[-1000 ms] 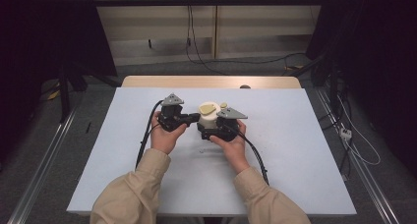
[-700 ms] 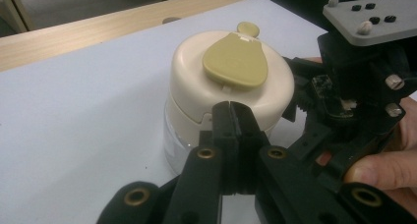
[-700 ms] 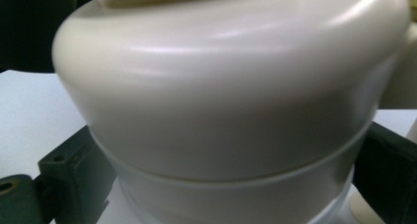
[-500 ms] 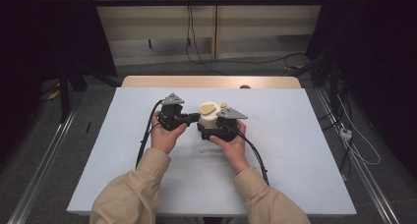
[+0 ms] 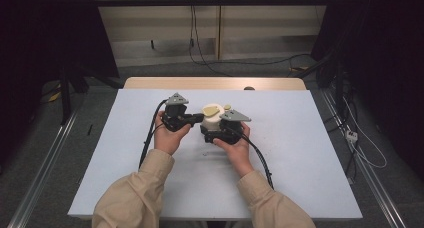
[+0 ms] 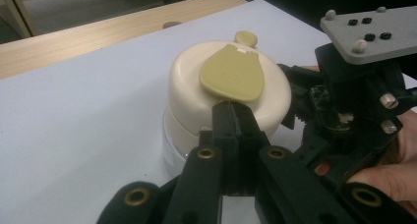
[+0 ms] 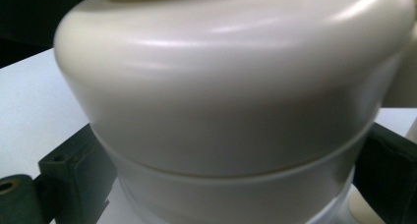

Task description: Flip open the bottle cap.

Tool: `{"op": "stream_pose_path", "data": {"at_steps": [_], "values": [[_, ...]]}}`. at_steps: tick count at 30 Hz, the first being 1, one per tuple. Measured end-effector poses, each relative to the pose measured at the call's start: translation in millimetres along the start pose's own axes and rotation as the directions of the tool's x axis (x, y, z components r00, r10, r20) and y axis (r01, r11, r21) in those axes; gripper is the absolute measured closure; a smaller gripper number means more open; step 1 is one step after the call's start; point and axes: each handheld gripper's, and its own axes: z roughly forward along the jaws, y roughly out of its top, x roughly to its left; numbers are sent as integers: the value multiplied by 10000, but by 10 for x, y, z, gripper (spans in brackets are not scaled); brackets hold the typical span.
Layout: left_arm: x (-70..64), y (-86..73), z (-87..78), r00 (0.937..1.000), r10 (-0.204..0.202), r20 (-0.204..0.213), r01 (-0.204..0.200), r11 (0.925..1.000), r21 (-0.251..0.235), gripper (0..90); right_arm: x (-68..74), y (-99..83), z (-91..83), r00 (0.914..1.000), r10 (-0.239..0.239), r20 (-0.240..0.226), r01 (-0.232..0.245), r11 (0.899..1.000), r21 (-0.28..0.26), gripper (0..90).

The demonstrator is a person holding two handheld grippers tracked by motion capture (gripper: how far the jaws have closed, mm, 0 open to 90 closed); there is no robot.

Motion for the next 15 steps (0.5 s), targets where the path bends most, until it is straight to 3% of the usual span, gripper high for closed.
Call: {"op": "stream_pose_path", "data": {"at_steps": [15], "values": [[-7, 37, 1, 9999, -139, 44, 140, 9998, -150, 900, 6, -1, 2, 9999, -103, 53, 103, 9999, 36, 32]]}}
